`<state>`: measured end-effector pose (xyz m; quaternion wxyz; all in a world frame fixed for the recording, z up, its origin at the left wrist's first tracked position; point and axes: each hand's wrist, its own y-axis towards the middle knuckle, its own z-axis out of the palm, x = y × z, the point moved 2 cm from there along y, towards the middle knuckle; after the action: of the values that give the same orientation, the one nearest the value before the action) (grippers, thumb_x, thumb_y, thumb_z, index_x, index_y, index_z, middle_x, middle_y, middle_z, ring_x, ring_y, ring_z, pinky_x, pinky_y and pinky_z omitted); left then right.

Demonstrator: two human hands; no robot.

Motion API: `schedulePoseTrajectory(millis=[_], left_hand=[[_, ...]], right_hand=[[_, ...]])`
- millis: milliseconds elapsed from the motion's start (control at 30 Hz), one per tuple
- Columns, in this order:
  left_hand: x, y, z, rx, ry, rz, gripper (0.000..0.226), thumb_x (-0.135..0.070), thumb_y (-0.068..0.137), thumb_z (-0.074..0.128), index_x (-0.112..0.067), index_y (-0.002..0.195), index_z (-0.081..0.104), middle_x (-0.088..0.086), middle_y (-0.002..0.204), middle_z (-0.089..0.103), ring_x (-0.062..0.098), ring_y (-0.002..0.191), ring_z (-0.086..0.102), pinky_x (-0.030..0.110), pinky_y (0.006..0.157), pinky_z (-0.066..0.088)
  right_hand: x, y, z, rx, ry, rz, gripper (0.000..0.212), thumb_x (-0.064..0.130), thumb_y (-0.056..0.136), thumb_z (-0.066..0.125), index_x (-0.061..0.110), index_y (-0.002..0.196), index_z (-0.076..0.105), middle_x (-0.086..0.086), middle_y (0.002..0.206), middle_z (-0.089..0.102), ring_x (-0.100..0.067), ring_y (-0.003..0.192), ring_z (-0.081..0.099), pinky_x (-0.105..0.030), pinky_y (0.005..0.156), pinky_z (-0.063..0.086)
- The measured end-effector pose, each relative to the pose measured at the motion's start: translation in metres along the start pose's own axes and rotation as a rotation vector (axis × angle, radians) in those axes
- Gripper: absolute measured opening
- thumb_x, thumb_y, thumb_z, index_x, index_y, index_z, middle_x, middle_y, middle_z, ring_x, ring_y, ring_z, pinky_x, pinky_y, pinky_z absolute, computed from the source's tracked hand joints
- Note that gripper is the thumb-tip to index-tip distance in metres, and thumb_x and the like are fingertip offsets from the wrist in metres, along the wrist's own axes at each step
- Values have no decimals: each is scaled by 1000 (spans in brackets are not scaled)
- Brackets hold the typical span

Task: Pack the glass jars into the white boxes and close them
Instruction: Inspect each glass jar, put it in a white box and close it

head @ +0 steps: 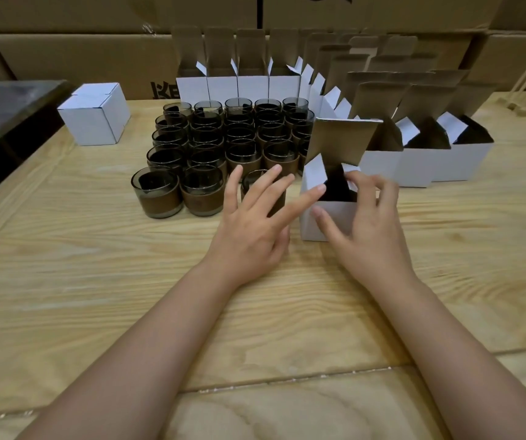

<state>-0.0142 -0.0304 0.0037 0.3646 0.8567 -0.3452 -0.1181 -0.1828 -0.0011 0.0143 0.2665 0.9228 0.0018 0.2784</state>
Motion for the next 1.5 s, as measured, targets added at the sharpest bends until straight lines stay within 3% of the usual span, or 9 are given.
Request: schedulePoseTrajectory(millis=[100, 400, 533, 667, 767, 900, 1000, 1400, 1500], left_hand=[[-5, 1, 0, -4, 35, 40, 66, -10, 84, 52, -35, 143, 36, 9, 130, 60, 27, 132, 48, 57, 114, 10], [-4, 1, -2, -29, -67, -57, 42, -6, 86, 54, 2, 127, 56, 10, 110, 71, 22, 116, 62, 51, 115, 20], [-5, 3, -2, -10, -181, -119, 38, -2, 83, 59, 7, 119, 57, 11, 100, 72, 22, 99, 68, 40, 113, 29], [-6, 3, -5, -13, -280, -166, 34, -8, 87, 54, 6, 117, 58, 11, 100, 71, 19, 99, 67, 32, 112, 31], [-7, 3, -8, -24, -361, -213, 34, -9, 86, 56, 5, 117, 59, 11, 104, 69, 15, 106, 59, 34, 106, 39], [-9, 2, -11, 0, -474, -263, 36, -12, 87, 58, 1, 120, 58, 10, 112, 67, 17, 109, 63, 17, 95, 42], [-11, 0, -10, -17, -536, -278, 37, -14, 86, 62, -1, 120, 58, 7, 114, 67, 3, 109, 58, 6, 93, 40], [-12, -2, 5, 206, -671, -375, 48, -39, 86, 66, -41, 118, 30, -28, 98, 51, -1, 86, 59, 30, 76, 54], [-13, -3, 6, 276, -649, -303, 55, -47, 85, 60, -49, 129, 27, -29, 107, 47, -14, 88, 52, 17, 71, 45]], right_hand=[[5, -2, -2, 1, -17, -99, 50, 45, 87, 52, 30, 134, 46, -10, 133, 37, -22, 85, 53, -42, 71, 52], [-10, 1, -7, -98, 189, 56, 42, 34, 97, 49, 13, 133, 48, 1, 124, 55, -3, 95, 50, -17, 77, 36], [-17, 4, -14, -213, 376, 169, 14, 27, 98, 50, 24, 102, 64, 18, 88, 64, -3, 71, 62, -15, 62, 49], [-26, 10, -18, -215, 566, 276, 18, 24, 94, 58, 35, 81, 64, 3, 100, 66, -5, 72, 66, -23, 73, 56], [-26, 16, -17, -104, 681, 237, 27, 13, 86, 57, 38, 83, 65, 3, 100, 64, -2, 84, 58, -12, 76, 47], [-31, 24, -20, 51, 896, 236, 49, 8, 67, 44, 31, 102, 70, -5, 83, 57, -21, 76, 45, -29, 75, 42], [-35, 25, -20, 96, 925, 255, 57, 8, 67, 44, 30, 113, 67, 9, 97, 69, -8, 78, 57, -18, 69, 47], [-35, 29, -18, 157, 880, 359, 68, 14, 58, 42, 17, 123, 63, 9, 98, 57, -4, 83, 53, -15, 69, 44], [-33, 28, -22, 211, 862, 333, 66, 13, 59, 43, 21, 121, 62, 8, 98, 55, -1, 79, 53, -12, 66, 45]])
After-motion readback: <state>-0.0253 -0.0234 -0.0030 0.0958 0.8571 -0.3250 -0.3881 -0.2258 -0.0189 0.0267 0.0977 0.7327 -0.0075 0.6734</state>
